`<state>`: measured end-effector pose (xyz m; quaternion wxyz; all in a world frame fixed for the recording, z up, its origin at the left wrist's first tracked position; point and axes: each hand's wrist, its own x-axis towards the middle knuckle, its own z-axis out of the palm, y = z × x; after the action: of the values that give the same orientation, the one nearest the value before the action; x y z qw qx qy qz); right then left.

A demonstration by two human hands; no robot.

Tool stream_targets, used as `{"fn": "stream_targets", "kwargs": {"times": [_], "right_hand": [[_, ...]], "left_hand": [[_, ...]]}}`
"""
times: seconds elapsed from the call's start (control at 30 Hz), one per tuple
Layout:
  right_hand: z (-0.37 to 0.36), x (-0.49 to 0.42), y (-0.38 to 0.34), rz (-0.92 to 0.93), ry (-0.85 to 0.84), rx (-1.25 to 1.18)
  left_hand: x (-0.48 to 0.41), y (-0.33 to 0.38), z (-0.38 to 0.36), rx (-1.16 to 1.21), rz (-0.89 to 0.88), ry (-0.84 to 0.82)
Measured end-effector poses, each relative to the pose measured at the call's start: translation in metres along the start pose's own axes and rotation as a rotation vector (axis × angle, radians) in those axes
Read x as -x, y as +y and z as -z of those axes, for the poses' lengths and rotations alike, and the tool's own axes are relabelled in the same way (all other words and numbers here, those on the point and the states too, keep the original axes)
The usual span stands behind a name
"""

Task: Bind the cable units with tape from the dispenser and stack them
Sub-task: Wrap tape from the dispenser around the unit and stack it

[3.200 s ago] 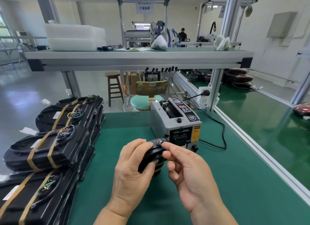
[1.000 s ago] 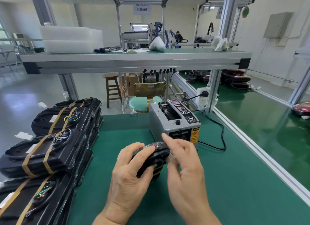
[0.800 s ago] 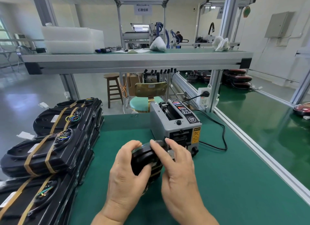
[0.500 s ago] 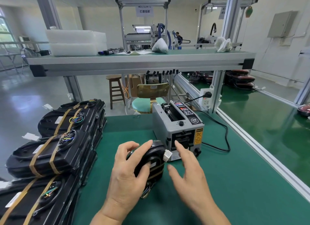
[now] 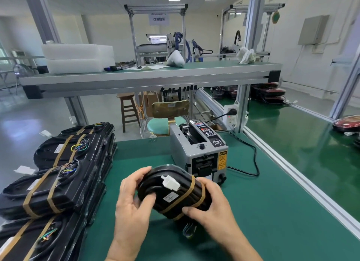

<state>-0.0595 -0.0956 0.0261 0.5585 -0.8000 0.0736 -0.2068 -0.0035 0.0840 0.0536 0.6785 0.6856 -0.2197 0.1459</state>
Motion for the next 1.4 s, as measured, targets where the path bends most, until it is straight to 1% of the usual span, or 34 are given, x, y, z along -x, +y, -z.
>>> {"fn": "stream_targets", "kwargs": {"times": [0.1,0.17,0.23,0.3,0.4,0.5,0.53,0.57,0.63,0.67,0.73,0.8,0.87,0.93,1.03,1.13,1.2,1.3,1.4], "right_hand": [[0.012,-0.001,-0.005,0.114,0.064,0.250],[0.017,-0.003,-0.006,0.175,0.060,0.400],[0.020,-0.004,-0.006,0.188,0.038,0.483],[0.023,-0.005,-0.004,0.181,0.025,0.499],[0.026,-0.010,-0.003,0.180,-0.017,0.474],[0.033,-0.018,-0.007,0.170,-0.106,0.448],[0.037,-0.021,-0.010,0.160,-0.151,0.406],[0.043,-0.025,-0.012,0.135,-0.196,0.311],[0.054,-0.032,-0.017,0.029,-0.227,-0.026],[0.057,-0.037,-0.017,-0.041,-0.187,-0.200],[0.058,-0.050,-0.010,-0.237,0.021,-0.416],[0.054,-0.063,-0.002,-0.446,0.235,-0.472],[0.047,-0.073,0.003,-0.548,0.326,-0.458],[0.041,-0.079,0.004,-0.576,0.340,-0.432],[0.035,-0.084,0.003,-0.570,0.362,-0.433],[0.034,-0.084,0.002,-0.510,0.464,-0.364],[0.033,-0.085,0.001,-0.470,0.466,-0.325],[0.029,-0.087,-0.002,-0.501,0.410,-0.352],[0.027,-0.090,-0.002,-0.501,0.409,-0.349]], "left_hand": [[0.004,-0.005,-0.001,-0.122,0.030,-0.048],[0.008,-0.008,-0.002,-0.202,0.045,-0.131],[0.012,-0.011,-0.005,-0.265,0.065,-0.261],[0.014,-0.014,-0.009,-0.315,0.062,-0.320],[0.013,-0.018,-0.016,-0.376,0.080,-0.275],[0.008,-0.025,-0.021,-0.367,0.117,-0.292],[0.007,-0.027,-0.022,-0.353,0.126,-0.304],[0.006,-0.030,-0.023,-0.351,0.124,-0.316],[0.005,-0.033,-0.025,-0.392,0.106,-0.354],[0.005,-0.034,-0.025,-0.409,0.100,-0.372],[0.004,-0.035,-0.025,-0.412,0.096,-0.390],[0.003,-0.034,-0.025,-0.421,0.087,-0.397],[0.003,-0.034,-0.022,-0.433,0.062,-0.403],[0.006,-0.034,-0.019,-0.424,0.031,-0.392],[0.011,-0.036,-0.010,-0.419,0.005,-0.390],[0.012,-0.035,-0.001,-0.411,0.020,-0.354],[0.009,-0.032,0.004,-0.404,0.048,-0.332],[0.004,-0.030,0.008,-0.405,0.105,-0.333],[0.001,-0.030,0.005,-0.344,0.203,-0.299]]}}
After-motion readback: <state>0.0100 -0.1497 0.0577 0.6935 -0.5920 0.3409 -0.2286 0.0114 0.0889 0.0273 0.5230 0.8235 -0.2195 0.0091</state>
